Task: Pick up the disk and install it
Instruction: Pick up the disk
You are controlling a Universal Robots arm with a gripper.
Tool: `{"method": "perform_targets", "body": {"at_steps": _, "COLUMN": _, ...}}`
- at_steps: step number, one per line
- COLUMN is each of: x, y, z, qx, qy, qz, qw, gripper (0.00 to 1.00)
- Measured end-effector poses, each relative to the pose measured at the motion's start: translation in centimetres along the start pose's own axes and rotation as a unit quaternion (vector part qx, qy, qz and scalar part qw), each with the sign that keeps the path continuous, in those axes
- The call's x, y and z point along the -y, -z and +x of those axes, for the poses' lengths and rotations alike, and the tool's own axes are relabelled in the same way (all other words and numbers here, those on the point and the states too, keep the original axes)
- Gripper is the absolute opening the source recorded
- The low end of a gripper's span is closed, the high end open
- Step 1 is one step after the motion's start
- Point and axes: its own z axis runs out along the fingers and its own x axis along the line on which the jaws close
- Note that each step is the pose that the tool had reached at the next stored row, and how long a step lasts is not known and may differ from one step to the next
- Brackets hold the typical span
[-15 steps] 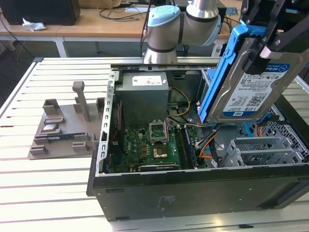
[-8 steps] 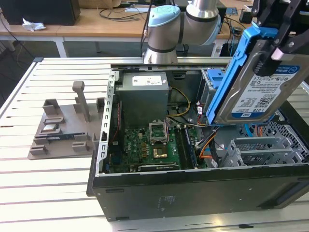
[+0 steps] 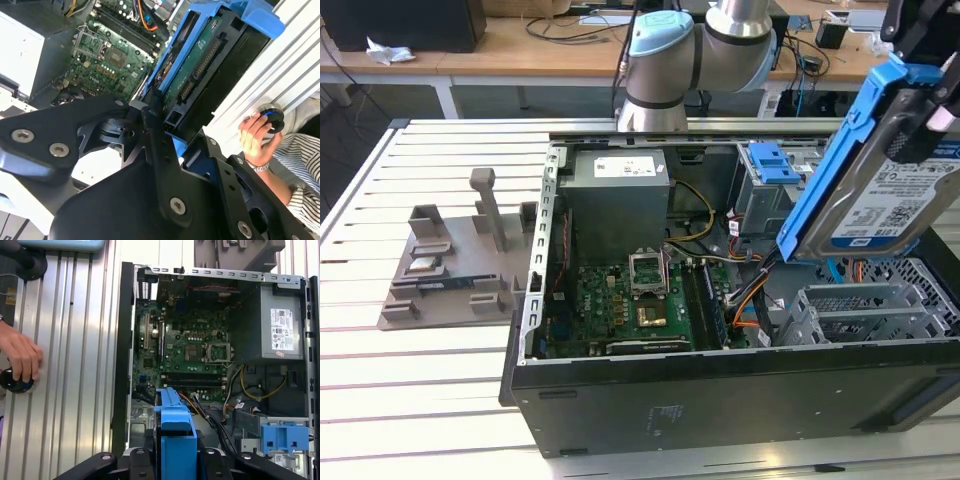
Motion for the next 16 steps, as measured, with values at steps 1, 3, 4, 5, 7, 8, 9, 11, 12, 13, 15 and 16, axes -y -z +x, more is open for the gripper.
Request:
{"method": "perform_targets", "body": {"at_steps": 1, "x": 0.18, "y": -0.03, "z": 0.14, "qx": 0.0, "qy": 0.0, "qz": -0.0003, "qw": 1.0, "gripper": 0.37}}
{"method": "perform_targets", "body": {"at_steps": 3, "x": 0.55, "y": -0.12, "z": 0.49, "qx": 0.0, "qy": 0.0, "qz": -0.0007, "qw": 1.0, "gripper": 0.37}}
{"method": "perform_targets", "body": {"at_steps": 4, "x": 0.7, "y": -0.21, "z": 0.6, "qx": 0.0001, "qy": 0.0, "qz": -0.0007, "qw": 1.0, "gripper": 0.37}}
{"method": "perform_targets", "body": {"at_steps": 5, "x": 0.8, "y": -0.42, "z": 0.67, "qx": 0.0005, "qy": -0.005, "qz": -0.0004, "qw": 1.0, "gripper": 0.37}}
{"method": "perform_targets", "body": {"at_steps": 7, "x": 0.83, "y": -0.6, "z": 0.68, "qx": 0.0015, "qy": -0.014, "qz": -0.0001, "qw": 0.9999, "gripper": 0.37}}
{"method": "perform_targets", "body": {"at_steps": 8, "x": 0.85, "y": -0.7, "z": 0.69, "qx": 0.0025, "qy": -0.022, "qz": 0.0003, "qw": 0.9998, "gripper": 0.37}}
{"method": "perform_targets", "body": {"at_steps": 9, "x": 0.86, "y": -0.76, "z": 0.7, "qx": 0.0033, "qy": -0.029, "qz": 0.0007, "qw": 0.9996, "gripper": 0.37}}
{"method": "perform_targets", "body": {"at_steps": 11, "x": 1.08, "y": -0.95, "z": 0.71, "qx": 0.0052, "qy": -0.045, "qz": 0.0014, "qw": 0.999, "gripper": 0.37}}
{"method": "perform_targets", "body": {"at_steps": 12, "x": 1.3, "y": -1.09, "z": 0.72, "qx": 0.0052, "qy": -0.045, "qz": 0.0011, "qw": 0.999, "gripper": 0.37}}
{"method": "perform_targets", "body": {"at_steps": 13, "x": 1.42, "y": -1.22, "z": 0.74, "qx": 0.0052, "qy": -0.045, "qz": 0.0009, "qw": 0.999, "gripper": 0.37}}
{"method": "perform_targets", "body": {"at_steps": 15, "x": 2.04, "y": -1.94, "z": 0.79, "qx": 0.0053, "qy": -0.046, "qz": -0.0003, "qw": 0.9989, "gripper": 0.37}}
{"method": "perform_targets", "body": {"at_steps": 16, "x": 2.3, "y": -2.25, "z": 0.82, "qx": 0.0054, "qy": -0.047, "qz": -0.0009, "qw": 0.9989, "gripper": 0.37}}
